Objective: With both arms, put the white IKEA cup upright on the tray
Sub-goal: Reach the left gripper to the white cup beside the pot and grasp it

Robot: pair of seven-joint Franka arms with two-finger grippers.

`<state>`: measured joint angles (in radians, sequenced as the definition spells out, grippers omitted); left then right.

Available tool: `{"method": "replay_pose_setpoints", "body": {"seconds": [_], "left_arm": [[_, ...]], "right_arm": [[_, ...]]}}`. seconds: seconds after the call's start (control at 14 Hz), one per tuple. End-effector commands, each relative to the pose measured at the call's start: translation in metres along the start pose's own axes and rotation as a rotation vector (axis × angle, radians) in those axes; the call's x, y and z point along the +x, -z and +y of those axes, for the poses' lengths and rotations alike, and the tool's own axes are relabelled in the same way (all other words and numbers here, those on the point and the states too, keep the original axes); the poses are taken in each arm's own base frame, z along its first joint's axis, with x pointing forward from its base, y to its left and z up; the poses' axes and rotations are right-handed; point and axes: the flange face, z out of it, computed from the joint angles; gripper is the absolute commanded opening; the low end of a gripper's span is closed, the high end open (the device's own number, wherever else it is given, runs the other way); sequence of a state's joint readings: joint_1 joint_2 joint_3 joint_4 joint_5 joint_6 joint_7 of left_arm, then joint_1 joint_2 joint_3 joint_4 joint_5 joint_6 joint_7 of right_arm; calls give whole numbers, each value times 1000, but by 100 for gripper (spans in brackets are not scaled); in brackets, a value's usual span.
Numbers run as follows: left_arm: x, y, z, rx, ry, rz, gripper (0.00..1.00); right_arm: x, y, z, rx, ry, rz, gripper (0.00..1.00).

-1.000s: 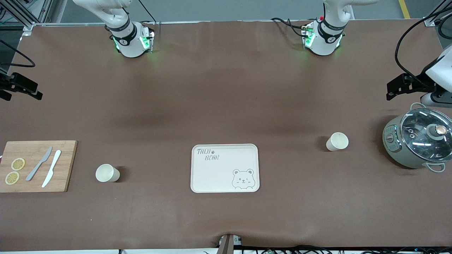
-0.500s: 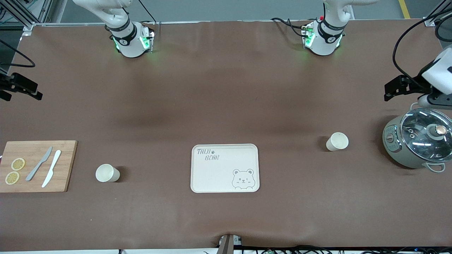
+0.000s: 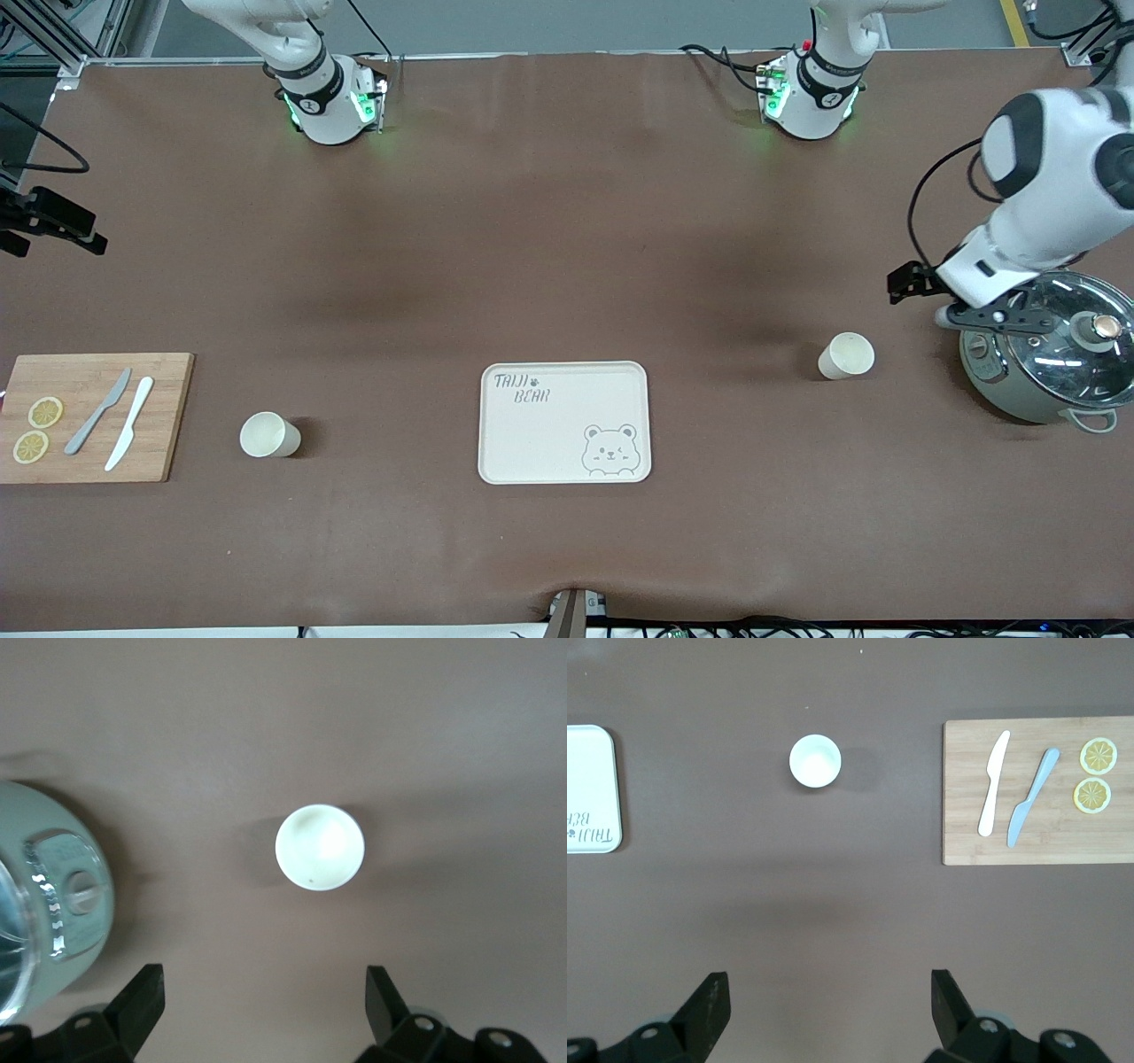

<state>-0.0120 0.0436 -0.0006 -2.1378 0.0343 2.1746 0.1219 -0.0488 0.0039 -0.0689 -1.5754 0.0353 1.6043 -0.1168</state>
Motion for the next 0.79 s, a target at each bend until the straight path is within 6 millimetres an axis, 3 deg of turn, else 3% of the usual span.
{"method": "replay_pose_setpoints", "body": {"seconds": [0.0, 0.29, 0.71], "left_arm": [[-4, -37, 1, 12, -28, 4, 100], [1, -87, 0, 16, -36, 48, 100], [17, -136, -7, 21, -39, 126, 100]], "right_arm": [[13, -10, 2, -21, 11, 13, 100], [22, -23, 3, -21, 7, 10, 100], [36, -52, 2, -49, 22, -40, 100]]}}
